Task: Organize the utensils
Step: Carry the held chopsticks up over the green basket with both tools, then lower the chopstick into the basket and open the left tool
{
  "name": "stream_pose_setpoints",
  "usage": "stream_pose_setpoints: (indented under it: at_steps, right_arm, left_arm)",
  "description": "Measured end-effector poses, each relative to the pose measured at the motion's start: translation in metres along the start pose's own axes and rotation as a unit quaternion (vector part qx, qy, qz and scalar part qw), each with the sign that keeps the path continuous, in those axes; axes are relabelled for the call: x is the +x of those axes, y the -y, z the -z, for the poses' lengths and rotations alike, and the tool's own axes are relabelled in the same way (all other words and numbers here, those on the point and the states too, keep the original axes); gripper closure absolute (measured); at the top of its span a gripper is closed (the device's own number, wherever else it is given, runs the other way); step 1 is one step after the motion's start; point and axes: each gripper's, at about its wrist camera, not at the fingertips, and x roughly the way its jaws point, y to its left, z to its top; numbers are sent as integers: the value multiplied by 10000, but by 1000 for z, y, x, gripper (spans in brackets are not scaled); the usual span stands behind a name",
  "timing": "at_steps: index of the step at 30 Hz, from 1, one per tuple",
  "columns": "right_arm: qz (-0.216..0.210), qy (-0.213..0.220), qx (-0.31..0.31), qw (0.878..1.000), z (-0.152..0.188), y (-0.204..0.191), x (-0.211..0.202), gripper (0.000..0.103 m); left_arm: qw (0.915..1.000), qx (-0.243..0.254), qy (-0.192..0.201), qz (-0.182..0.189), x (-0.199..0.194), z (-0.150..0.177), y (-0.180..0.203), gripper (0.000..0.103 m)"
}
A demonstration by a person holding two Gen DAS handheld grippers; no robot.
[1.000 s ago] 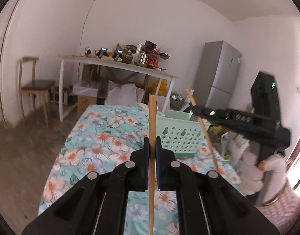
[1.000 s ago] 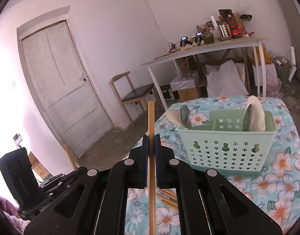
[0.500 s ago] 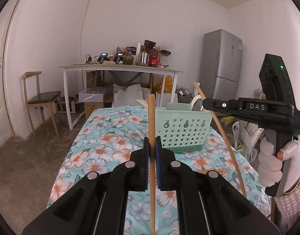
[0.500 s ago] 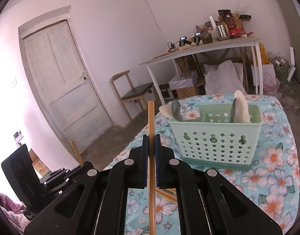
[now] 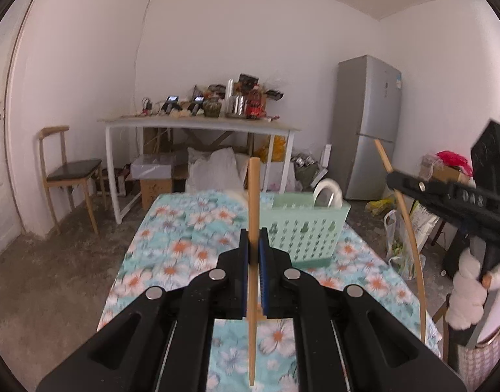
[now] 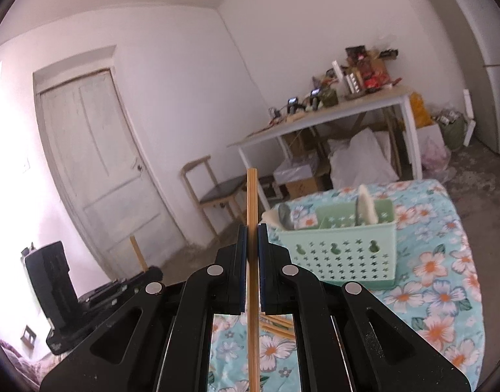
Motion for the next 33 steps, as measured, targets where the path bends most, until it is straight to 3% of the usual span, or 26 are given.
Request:
stream_pose_setpoints:
  at_steps: [10,19,25,33]
  right_arm:
    - [335,573,133,9977,-32,24,-35,99]
    - [196,766,476,9957,-46,64,-28,99]
    - [38,761,636,9951,-48,80,-17,99]
    - [-5,630,760,9951,-47,98,-2,99]
  left_arm:
    - [9945,192,841,599,30,-89,17,98]
    - [9847,212,1565,736,78,-147,33,98]
    - [9841,37,1555,860,121,-162,34,98]
    - [9902,-160,1037,918,181,-144,34,98]
